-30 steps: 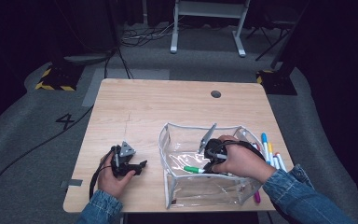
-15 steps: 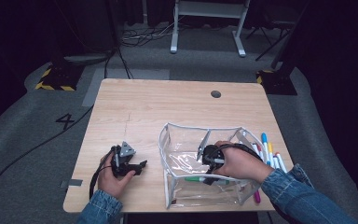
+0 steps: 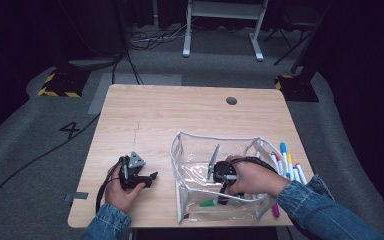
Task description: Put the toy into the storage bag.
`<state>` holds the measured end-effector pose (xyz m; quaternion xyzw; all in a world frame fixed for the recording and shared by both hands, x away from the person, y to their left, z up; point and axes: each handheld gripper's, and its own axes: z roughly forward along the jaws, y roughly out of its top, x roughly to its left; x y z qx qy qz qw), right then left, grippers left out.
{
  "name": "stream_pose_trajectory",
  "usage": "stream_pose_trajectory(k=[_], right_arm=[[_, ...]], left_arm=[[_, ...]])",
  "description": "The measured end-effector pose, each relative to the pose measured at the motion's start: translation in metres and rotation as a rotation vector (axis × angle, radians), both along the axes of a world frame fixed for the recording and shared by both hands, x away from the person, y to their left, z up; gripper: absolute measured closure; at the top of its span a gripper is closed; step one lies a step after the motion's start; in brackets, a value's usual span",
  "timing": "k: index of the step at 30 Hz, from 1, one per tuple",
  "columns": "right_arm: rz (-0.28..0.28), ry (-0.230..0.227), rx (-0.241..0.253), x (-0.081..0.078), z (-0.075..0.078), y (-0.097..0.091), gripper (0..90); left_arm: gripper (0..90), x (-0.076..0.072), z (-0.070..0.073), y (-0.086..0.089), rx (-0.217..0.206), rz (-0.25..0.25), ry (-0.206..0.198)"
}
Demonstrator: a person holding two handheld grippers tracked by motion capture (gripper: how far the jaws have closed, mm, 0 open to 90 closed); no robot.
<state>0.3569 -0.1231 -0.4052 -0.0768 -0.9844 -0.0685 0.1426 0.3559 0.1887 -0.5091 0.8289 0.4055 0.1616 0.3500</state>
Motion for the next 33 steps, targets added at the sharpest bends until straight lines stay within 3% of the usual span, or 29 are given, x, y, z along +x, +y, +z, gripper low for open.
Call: stream_pose_trajectory(k=[6,12,18,23,26,33], right_arm=[[-0.031,-0.018,0.012,0.000,0.002,-0.001,67.1],[-0.082,-0.071,0.082,0.002,0.015,-0.005,63.7],[-0.187,-0.225,0.226,0.003,0.047,-0.017,58.5],[-0.268,-0.307,0.335,0.004,0.070,-0.033,56.3],[-0.319,-0.353,0.386,0.004,0.084,-0.046,56.5],[-0.444,-0.403,0.477,0.005,0.106,-0.083,57.2]], left_arm=[[28.1,0.000,0.000,0.000,0.000,0.000,0.000],[28.1,0.000,0.000,0.000,-0.001,0.000,0.001],[28.1,0.000,0.000,0.000,-0.001,0.000,0.000],[28.1,0.000,0.000,0.000,0.000,0.000,0.000],[28.1,0.000,0.000,0.000,-0.001,0.000,0.000],[28.1,0.000,0.000,0.000,-0.001,0.000,0.000]])
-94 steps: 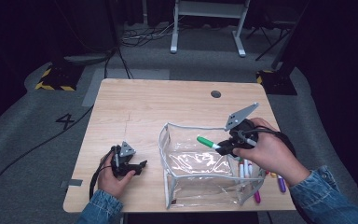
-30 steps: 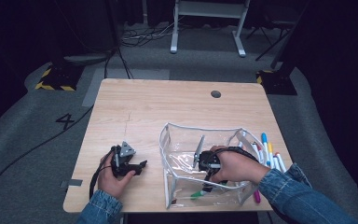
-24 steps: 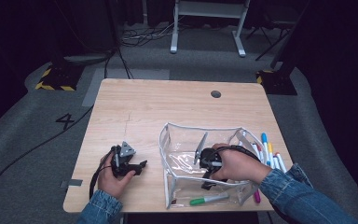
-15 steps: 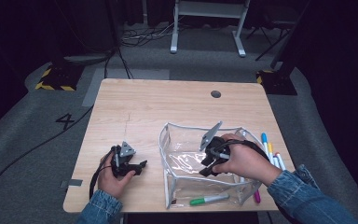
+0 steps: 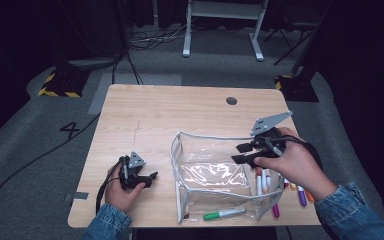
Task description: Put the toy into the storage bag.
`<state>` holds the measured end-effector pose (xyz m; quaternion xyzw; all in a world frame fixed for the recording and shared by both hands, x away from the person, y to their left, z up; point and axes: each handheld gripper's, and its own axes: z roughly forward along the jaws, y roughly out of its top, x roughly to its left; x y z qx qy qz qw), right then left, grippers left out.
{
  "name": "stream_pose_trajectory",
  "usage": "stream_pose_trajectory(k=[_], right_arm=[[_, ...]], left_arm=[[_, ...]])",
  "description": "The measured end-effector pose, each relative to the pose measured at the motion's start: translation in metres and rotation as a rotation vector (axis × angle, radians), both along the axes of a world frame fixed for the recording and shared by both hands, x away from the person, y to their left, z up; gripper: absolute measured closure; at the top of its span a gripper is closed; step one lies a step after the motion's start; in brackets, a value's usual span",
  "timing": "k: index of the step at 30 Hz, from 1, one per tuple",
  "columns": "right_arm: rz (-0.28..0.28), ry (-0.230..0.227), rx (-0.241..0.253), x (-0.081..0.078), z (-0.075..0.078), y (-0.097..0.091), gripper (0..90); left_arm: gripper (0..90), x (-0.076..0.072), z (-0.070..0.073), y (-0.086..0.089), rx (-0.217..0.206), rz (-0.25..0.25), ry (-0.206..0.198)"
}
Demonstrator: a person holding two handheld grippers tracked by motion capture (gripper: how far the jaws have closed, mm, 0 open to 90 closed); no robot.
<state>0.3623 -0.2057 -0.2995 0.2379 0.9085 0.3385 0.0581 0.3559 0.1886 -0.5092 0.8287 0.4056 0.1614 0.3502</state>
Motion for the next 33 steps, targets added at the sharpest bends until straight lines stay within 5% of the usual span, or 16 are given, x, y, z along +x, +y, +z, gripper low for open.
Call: stream_pose_trajectory(k=[11,18,25,33], right_arm=[[-0.139,-0.052,0.054,-0.006,0.023,-0.065,56.6],[-0.239,-0.071,0.071,-0.010,0.026,-0.104,55.3],[-0.377,-0.093,0.091,-0.011,0.019,-0.143,55.5],[-0.528,-0.081,0.027,-0.007,-0.010,-0.182,56.2]], left_arm=[[28.3,-0.002,0.000,0.000,0.001,-0.001,0.000],[28.3,-0.002,0.000,0.000,0.000,-0.001,0.000],[28.2,-0.003,0.000,0.001,-0.006,0.001,0.002],[28.2,-0.002,0.000,0.001,-0.004,0.000,0.002]])
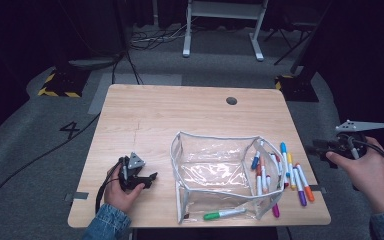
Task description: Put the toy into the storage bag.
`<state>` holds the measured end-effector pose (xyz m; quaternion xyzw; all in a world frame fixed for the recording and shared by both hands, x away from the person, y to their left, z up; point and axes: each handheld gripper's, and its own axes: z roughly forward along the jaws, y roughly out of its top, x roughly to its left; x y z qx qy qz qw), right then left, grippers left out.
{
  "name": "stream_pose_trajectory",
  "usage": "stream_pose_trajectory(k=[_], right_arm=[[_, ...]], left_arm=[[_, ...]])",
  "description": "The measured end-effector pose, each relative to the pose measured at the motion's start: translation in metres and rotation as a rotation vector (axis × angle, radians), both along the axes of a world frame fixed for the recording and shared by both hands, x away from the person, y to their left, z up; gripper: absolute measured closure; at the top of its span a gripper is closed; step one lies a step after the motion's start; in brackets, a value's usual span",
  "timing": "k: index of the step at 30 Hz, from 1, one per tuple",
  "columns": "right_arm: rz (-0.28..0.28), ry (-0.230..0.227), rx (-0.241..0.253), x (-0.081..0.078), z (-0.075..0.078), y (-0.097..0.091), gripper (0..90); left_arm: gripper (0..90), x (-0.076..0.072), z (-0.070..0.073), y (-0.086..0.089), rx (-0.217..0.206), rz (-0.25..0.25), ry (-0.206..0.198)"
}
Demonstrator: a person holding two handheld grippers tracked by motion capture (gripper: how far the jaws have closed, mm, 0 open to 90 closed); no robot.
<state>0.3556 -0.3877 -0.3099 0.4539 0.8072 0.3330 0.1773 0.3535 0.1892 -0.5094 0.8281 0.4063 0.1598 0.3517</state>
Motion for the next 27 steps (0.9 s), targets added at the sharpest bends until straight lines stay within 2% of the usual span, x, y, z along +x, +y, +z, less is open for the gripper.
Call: stream_pose_trajectory(k=[8,15,22,27], right_arm=[[-0.100,0.073,-0.045,0.005,-0.043,-0.027,57.0],[-0.159,0.185,-0.089,0.010,-0.091,-0.040,60.7],[-0.190,0.298,-0.128,0.014,-0.128,-0.040,63.7],[-0.210,0.341,-0.147,0.016,-0.140,-0.037,66.0]], left_arm=[[28.2,0.000,0.000,0.000,0.004,-0.001,-0.003],[28.2,0.000,0.000,0.000,-0.001,0.000,0.000],[28.2,0.000,0.000,0.000,-0.001,0.000,0.000],[28.2,0.000,0.000,0.000,0.003,-0.001,-0.002]])
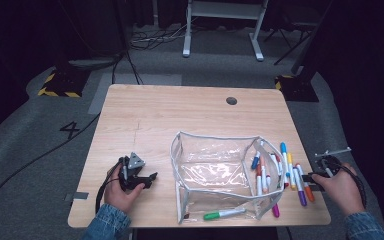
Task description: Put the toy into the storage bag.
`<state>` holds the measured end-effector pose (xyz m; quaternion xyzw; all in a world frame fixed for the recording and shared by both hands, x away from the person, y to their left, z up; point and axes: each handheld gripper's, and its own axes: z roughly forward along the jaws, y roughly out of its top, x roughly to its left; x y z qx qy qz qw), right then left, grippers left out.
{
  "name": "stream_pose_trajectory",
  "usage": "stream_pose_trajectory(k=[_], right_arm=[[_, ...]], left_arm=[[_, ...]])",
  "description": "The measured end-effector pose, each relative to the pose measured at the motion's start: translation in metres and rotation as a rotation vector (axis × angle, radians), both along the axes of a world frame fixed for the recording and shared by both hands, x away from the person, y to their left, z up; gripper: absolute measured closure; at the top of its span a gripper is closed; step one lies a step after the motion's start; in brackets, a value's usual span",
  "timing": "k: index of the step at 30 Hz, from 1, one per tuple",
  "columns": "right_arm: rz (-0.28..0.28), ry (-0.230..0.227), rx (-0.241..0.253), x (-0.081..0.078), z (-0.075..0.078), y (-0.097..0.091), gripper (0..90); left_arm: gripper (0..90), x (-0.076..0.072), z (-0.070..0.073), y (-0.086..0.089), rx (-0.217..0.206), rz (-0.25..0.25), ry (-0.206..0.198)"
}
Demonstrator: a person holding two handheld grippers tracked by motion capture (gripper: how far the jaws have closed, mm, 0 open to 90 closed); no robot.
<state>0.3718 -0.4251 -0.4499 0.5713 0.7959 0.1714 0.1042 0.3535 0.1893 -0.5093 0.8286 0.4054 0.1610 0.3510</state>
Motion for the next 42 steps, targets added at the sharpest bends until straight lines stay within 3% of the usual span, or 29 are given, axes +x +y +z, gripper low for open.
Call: stream_pose_trajectory(k=[5,9,17,21,26,27,28,33,42], right_arm=[[-0.020,0.056,-0.030,0.003,-0.014,0.003,71.7],[-0.061,0.057,-0.031,0.004,-0.017,0.006,73.8],[-0.087,0.051,-0.035,0.004,-0.010,0.006,76.9],[-0.081,0.013,-0.015,0.001,0.011,0.001,76.9],[-0.035,-0.058,0.011,-0.005,0.043,0.002,76.8],[-0.035,-0.058,0.011,-0.005,0.043,0.002,76.8],[-0.014,-0.082,0.029,-0.008,0.057,0.005,76.9],[0.051,-0.130,0.053,-0.013,0.086,0.016,76.8],[0.195,-0.203,0.088,-0.023,0.135,0.053,76.8]], left_arm=[[28.2,0.000,0.000,0.000,-0.003,0.001,0.002],[28.2,0.000,0.000,0.000,-0.004,0.001,0.002],[28.2,0.000,0.000,0.000,0.000,0.000,0.000],[28.2,0.000,0.000,0.000,-0.003,0.001,0.001],[28.2,0.000,0.000,0.000,0.000,0.000,0.000],[28.2,0.000,0.000,0.000,0.000,0.000,0.000],[28.2,0.000,0.000,0.000,0.003,0.000,-0.002],[28.2,0.000,0.000,0.000,-0.003,0.001,0.002],[28.2,0.000,0.000,0.000,0.002,0.000,-0.002]])
